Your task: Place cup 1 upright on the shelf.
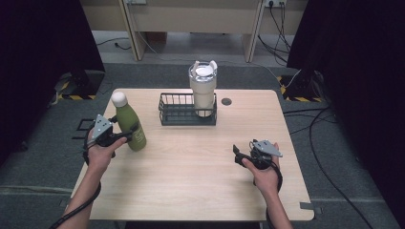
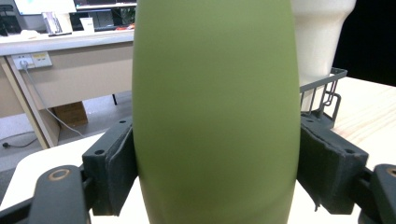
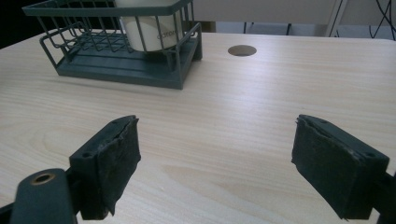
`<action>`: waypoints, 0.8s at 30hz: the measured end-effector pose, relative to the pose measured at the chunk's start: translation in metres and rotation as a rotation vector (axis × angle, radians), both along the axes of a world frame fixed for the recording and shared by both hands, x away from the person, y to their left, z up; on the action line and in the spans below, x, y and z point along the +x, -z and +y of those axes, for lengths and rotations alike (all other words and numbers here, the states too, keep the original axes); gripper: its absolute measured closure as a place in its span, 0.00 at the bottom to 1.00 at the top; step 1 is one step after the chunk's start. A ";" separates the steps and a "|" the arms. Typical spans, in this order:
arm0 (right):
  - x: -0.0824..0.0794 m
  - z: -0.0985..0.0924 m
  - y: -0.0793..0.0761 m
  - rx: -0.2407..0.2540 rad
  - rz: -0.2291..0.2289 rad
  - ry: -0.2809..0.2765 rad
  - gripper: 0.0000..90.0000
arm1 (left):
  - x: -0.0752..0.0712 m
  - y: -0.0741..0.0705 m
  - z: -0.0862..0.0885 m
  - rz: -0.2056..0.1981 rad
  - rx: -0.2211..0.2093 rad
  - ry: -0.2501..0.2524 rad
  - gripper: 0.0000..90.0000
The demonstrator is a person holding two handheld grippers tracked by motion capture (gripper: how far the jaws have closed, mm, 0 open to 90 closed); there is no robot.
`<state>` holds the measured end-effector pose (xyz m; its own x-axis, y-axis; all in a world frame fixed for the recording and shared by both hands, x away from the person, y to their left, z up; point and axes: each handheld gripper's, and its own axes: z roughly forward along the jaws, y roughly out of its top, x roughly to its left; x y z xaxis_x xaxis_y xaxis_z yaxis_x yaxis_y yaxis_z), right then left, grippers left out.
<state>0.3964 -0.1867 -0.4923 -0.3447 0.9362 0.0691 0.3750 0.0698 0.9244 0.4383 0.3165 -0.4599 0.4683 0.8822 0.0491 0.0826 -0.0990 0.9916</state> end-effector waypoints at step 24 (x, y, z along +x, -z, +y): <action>0.001 -0.002 0.005 0.020 0.014 0.014 0.17 | 0.000 -0.013 -0.009 -0.050 -0.015 -0.010 0.24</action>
